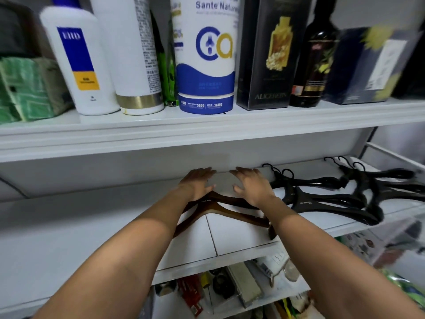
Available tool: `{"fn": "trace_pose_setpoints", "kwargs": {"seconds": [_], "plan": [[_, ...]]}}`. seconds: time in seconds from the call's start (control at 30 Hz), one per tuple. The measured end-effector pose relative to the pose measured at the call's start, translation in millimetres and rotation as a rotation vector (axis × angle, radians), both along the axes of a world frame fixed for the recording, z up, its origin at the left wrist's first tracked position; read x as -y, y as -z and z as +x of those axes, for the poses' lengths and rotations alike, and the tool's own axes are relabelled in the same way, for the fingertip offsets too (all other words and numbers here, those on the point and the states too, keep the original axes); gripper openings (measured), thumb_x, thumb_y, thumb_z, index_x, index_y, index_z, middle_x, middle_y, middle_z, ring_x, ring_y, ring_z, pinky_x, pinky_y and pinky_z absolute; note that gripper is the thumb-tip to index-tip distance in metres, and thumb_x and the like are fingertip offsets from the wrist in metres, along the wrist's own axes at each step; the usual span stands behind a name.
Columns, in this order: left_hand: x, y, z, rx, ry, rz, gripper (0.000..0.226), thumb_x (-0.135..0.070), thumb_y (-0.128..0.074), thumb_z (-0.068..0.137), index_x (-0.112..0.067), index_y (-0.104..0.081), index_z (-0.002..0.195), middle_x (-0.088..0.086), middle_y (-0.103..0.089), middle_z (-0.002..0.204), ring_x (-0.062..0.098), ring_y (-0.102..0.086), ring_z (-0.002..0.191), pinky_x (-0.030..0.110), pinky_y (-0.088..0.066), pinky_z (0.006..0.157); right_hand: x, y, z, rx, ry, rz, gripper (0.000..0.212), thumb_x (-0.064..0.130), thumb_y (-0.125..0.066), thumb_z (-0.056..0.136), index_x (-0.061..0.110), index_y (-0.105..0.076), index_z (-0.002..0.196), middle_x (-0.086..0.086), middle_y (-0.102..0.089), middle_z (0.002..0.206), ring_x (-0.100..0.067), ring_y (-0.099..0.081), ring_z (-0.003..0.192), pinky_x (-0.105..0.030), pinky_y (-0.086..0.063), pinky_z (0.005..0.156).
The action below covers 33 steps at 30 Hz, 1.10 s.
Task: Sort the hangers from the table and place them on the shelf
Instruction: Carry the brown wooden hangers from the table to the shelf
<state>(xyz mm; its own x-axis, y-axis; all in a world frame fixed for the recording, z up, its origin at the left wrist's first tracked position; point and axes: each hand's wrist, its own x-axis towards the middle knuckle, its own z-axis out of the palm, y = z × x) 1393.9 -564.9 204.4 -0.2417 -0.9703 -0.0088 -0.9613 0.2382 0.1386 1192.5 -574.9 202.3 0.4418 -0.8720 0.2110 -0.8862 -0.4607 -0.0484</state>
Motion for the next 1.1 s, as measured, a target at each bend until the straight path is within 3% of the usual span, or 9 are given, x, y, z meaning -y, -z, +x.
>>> {"fn": "trace_pose_setpoints", "kwargs": {"seconds": [0.13, 0.4, 0.63, 0.9, 1.1], "plan": [[-10, -14, -28, 0.000, 0.061, -0.017, 0.058, -0.042, -0.036, 0.099, -0.024, -0.015, 0.150, -0.002, -0.012, 0.158, 0.020, -0.015, 0.145, 0.033, -0.011, 0.119, -15, -10, -26, -0.028, 0.071, -0.020, 0.053, 0.039, -0.041, 0.097, 0.026, -0.031, 0.147, -0.002, -0.030, 0.154, -0.021, -0.027, 0.140, -0.034, -0.012, 0.116], [-17, -41, -106, 0.015, 0.223, -0.043, 0.059, -0.044, -0.034, 0.099, -0.022, -0.013, 0.150, 0.001, -0.013, 0.158, 0.020, -0.015, 0.145, 0.032, -0.011, 0.118, -53, -34, -108, -0.026, 0.226, -0.076, 0.052, 0.039, -0.044, 0.094, 0.029, -0.035, 0.145, 0.000, -0.038, 0.149, -0.021, -0.035, 0.135, -0.035, -0.023, 0.112], [-35, -56, -215, -0.027, 0.396, -0.069, 0.059, -0.044, -0.036, 0.098, -0.023, -0.016, 0.150, -0.001, -0.016, 0.157, 0.019, -0.015, 0.145, 0.034, -0.009, 0.117, -110, -37, -215, -0.067, 0.440, -0.101, 0.049, 0.039, -0.045, 0.092, 0.025, -0.043, 0.140, -0.002, -0.046, 0.143, -0.023, -0.042, 0.130, -0.035, -0.026, 0.107], [-73, -54, -346, -0.016, 0.559, -0.112, 0.058, -0.043, -0.037, 0.097, -0.021, -0.020, 0.148, 0.002, -0.021, 0.157, 0.022, -0.022, 0.143, 0.035, -0.017, 0.117, -190, -29, -336, -0.105, 0.659, -0.083, 0.050, 0.040, -0.042, 0.094, 0.025, -0.039, 0.141, -0.002, -0.045, 0.143, -0.024, -0.040, 0.130, -0.037, -0.027, 0.107], [-116, -39, -464, -0.033, 0.736, -0.113, 0.058, -0.042, -0.037, 0.098, -0.018, -0.020, 0.149, 0.003, -0.022, 0.155, 0.022, -0.021, 0.142, 0.033, -0.013, 0.118, -265, -20, -436, -0.083, 0.841, -0.073, 0.049, 0.040, -0.042, 0.094, 0.026, -0.039, 0.141, -0.001, -0.047, 0.141, -0.022, -0.044, 0.128, -0.037, -0.028, 0.108]]}}
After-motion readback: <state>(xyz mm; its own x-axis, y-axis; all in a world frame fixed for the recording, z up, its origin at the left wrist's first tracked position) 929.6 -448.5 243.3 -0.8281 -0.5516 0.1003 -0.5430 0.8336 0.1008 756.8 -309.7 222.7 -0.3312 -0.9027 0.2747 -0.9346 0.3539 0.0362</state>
